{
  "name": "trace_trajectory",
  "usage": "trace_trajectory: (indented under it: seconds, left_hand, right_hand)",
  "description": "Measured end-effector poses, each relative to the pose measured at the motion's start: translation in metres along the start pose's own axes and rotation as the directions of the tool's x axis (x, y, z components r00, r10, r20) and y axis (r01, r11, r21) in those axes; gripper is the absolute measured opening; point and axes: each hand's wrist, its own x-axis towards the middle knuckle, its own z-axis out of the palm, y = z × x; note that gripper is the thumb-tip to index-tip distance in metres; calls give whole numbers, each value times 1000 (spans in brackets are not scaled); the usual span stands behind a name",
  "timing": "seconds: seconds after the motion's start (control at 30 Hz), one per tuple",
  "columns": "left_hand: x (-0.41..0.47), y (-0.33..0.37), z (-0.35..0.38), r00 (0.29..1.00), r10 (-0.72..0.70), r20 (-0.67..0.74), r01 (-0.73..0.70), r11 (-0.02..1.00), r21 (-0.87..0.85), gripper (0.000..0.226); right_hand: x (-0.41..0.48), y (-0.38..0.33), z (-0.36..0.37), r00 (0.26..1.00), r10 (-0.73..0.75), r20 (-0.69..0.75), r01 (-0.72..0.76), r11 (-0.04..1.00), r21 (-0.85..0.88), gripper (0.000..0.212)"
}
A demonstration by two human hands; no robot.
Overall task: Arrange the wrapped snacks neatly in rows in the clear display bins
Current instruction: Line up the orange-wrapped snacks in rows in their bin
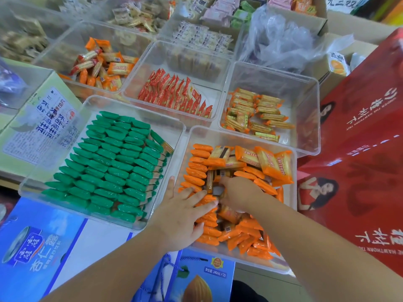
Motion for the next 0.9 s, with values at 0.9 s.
trace_trajectory:
  seconds: [0.9]
  left_hand:
    - [1, 3, -2, 997, -66, 52, 64, 997, 39, 74]
  right_hand:
    - [7, -23, -4, 948, -317, 5, 287, 852, -437, 46]
